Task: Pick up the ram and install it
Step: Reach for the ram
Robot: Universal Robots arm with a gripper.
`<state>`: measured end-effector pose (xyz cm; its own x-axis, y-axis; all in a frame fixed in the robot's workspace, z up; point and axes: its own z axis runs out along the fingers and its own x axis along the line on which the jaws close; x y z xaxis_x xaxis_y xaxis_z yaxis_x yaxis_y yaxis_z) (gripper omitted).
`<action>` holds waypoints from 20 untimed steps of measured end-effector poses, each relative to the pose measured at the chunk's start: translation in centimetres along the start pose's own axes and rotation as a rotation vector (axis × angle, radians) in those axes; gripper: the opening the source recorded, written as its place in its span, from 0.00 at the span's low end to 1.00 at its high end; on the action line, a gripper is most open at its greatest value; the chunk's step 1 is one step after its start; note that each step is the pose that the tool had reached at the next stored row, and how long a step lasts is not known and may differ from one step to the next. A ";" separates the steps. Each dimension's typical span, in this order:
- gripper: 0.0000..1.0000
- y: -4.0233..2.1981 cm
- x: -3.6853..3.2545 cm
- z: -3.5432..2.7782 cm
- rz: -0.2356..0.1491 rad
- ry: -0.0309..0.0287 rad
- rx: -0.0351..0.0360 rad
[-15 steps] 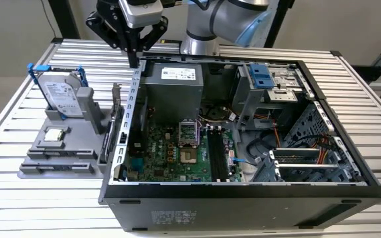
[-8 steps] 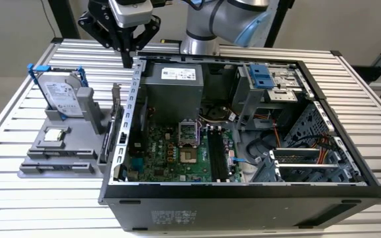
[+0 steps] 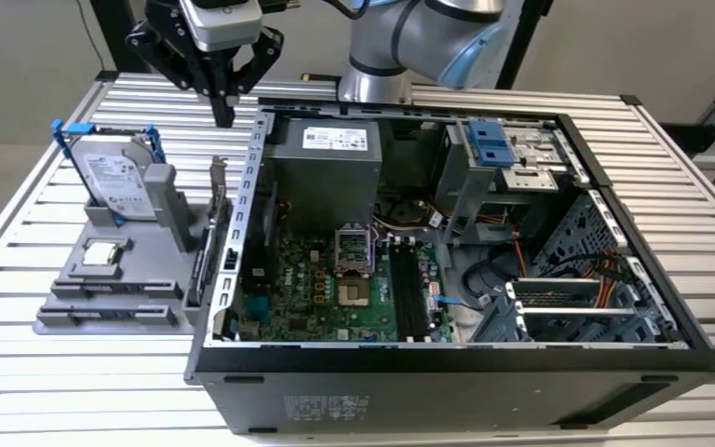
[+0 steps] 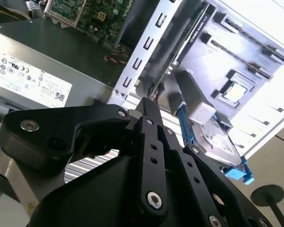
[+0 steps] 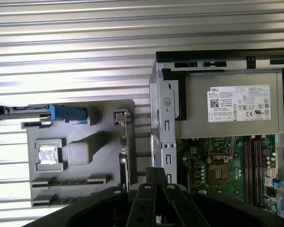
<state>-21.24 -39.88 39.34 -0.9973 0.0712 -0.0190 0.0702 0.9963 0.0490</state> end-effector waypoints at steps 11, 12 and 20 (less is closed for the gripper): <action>0.00 -0.17 2.37 -0.05 0.000 0.0000 0.0001; 0.00 -0.18 2.58 -0.06 0.000 0.0000 0.0000; 0.00 -0.31 4.37 -0.10 0.000 0.0000 0.0000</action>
<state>-25.62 -39.88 39.34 -0.9973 0.0711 -0.0190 0.0701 0.9963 0.0489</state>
